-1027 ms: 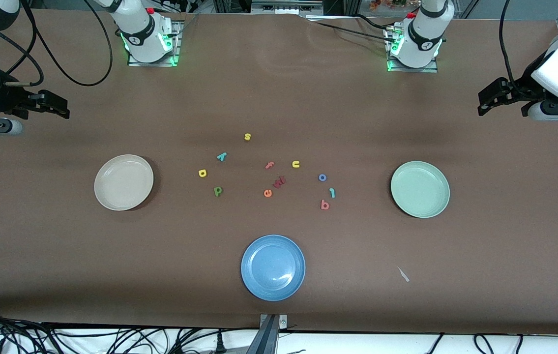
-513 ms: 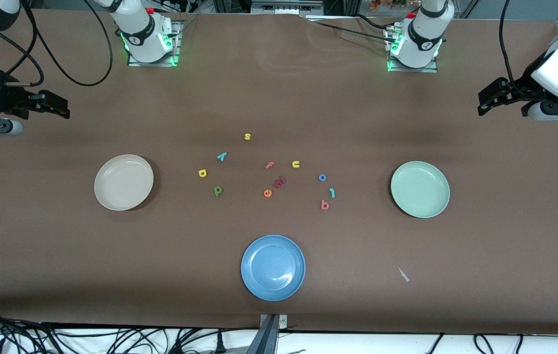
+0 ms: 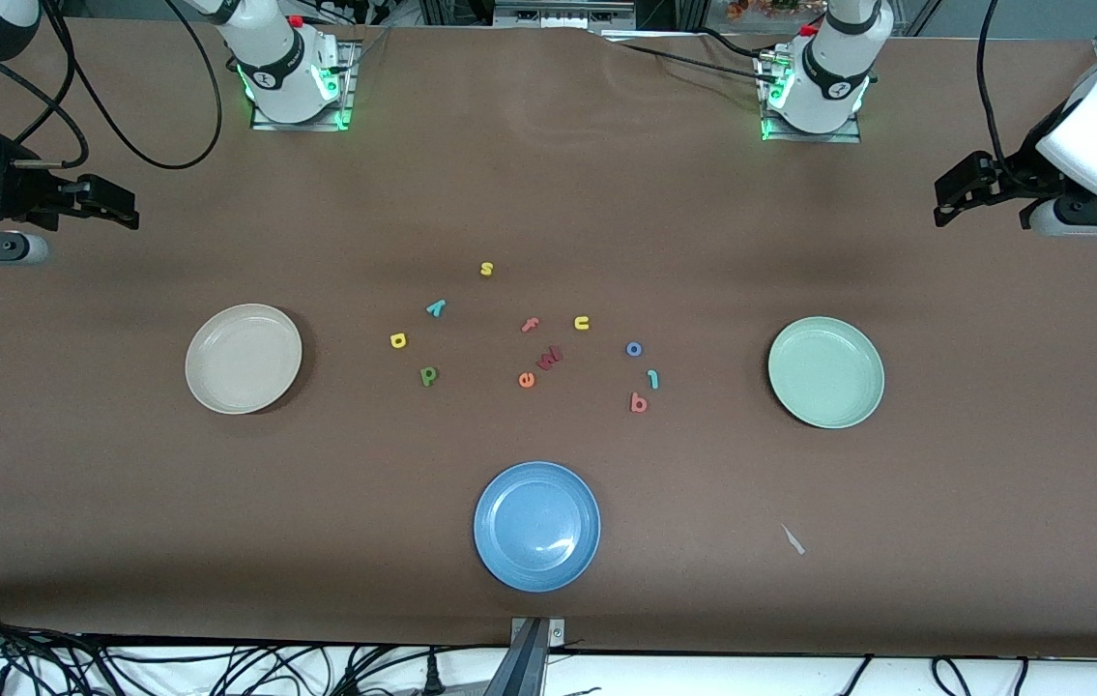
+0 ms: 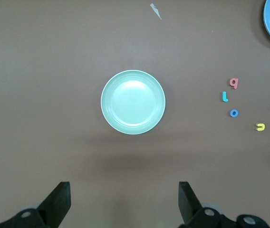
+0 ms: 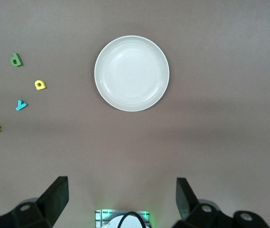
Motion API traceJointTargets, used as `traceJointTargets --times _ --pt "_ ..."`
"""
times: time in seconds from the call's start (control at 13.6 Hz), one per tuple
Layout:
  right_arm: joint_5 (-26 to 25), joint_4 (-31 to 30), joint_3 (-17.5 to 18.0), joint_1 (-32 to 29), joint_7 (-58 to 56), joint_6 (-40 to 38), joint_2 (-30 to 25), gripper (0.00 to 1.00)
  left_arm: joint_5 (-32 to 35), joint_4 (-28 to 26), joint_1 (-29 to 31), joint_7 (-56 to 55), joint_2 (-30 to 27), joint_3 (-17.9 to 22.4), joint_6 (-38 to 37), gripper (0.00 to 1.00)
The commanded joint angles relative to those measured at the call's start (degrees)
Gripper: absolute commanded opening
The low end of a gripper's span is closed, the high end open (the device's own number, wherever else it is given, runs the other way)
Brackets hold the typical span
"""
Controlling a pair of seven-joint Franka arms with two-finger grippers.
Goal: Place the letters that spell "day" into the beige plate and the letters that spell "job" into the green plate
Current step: 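Reach the left gripper to cyan l while the right gripper nears yellow a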
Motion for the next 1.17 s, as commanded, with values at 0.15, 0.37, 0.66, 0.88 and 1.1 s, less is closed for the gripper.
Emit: traceJointTargets --times 0.15,0.37,0.66,0.88,1.1 --pt "-0.35 0.32 0.1 -0.23 -1.0 -0.85 -0.14 1.0 -0.67 0.74 -2.22 1.12 2.83 -0.48 -0.85 1.0" --pt "-0.43 0.41 0.19 -0.14 -0.82 -0.23 0.47 1.0 -0.75 0.74 -3.28 1.21 4.85 -0.57 -0.93 1.0" --pt "-0.35 0.41 0.8 1.17 -0.47 -0.23 1.88 1.0 -1.46 0.74 -5.3 0.6 10.55 -3.81 -0.06 1.0" --pt "1.75 0.41 1.07 1.96 -0.38 0.55 4.95 1.0 -0.93 2.67 -9.15 -0.71 18.11 -5.41 6.08 1.0" --pt "3.26 0.32 1.33 3.81 1.1 3.54 7.59 1.0 -0.93 3.81 -12.06 -5.37 24.0 -5.41 12.4 1.0"
